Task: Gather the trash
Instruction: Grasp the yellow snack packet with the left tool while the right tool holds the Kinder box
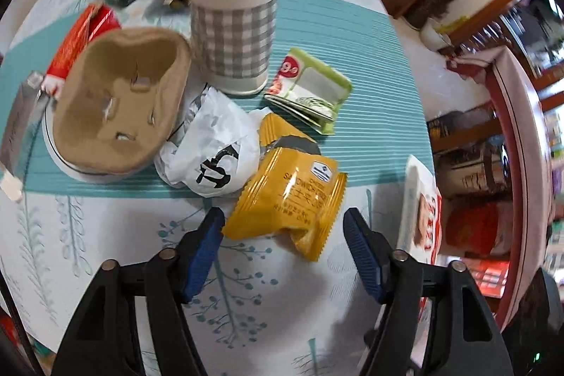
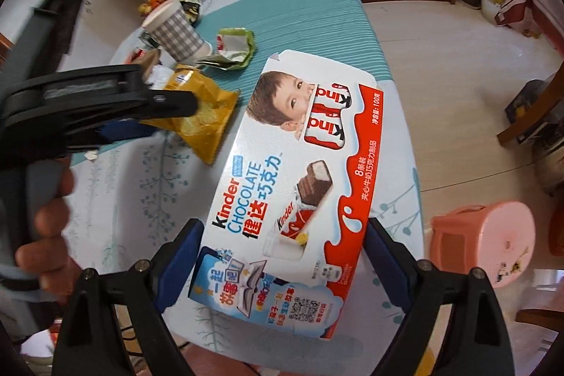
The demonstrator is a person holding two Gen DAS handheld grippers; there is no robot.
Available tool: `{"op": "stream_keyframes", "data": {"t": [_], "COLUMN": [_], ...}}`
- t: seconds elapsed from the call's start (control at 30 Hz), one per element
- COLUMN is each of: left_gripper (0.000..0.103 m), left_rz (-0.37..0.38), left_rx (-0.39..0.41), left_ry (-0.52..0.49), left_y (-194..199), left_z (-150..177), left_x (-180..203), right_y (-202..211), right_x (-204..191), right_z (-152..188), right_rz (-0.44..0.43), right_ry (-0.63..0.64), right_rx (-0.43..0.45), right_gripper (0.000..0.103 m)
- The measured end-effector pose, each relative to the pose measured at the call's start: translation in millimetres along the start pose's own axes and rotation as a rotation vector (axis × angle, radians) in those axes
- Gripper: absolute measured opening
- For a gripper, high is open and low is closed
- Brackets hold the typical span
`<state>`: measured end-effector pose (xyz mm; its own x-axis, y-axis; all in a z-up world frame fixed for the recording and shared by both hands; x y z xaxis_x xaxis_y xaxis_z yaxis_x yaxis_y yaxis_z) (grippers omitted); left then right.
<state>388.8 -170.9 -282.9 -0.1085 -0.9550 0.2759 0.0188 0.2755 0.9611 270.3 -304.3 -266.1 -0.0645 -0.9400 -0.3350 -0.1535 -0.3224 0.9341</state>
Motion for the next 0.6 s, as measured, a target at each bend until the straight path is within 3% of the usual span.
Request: {"op": "stream_keyframes", "data": {"t": [0.07, 0.13, 0.17, 0.33, 0.6], "left_gripper": [0.037, 0.031, 0.015, 0.011, 0.009], "left_rz": [0.009, 0.028, 0.036, 0.025, -0.004], "left_rx": [-0.009, -0.002, 0.006, 0.022, 0.051], "left_ry": [0.024, 0.049, 0.056, 0.041, -0.082], "left_y": [-6, -6, -5, 5, 45], "left_z": [0, 2, 4, 20, 66], "left_x": [-3, -7, -8, -15, -25], "right_y": [3, 5, 6, 15, 36], "right_x": [-2, -3, -3, -8, -28], "right_z": [1, 2, 3, 9, 39], "right_rz": [-0.032, -0.049, -0.055, -0.086, -0.161], "right_ry": [0.000, -0.005, -0.010, -0.035, -0.086], "right_rx": [0.006, 0.009, 0.013, 0.034, 0.088], "right_gripper": [0.091, 0.091, 0.091, 0.091, 0.091]}}
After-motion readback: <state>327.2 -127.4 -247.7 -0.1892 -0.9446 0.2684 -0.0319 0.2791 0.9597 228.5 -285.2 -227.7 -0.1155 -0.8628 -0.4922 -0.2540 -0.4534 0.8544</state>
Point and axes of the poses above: each gripper's, at about its wrist camera, not at the fingertips, and y roughly against the way its jaws point, x to its right, z to its underside, the point moved 8 cm from there along -y, roughly the way its jaws point, and after that the axes turned 12 degrees about -x, right-handed, at the moved point
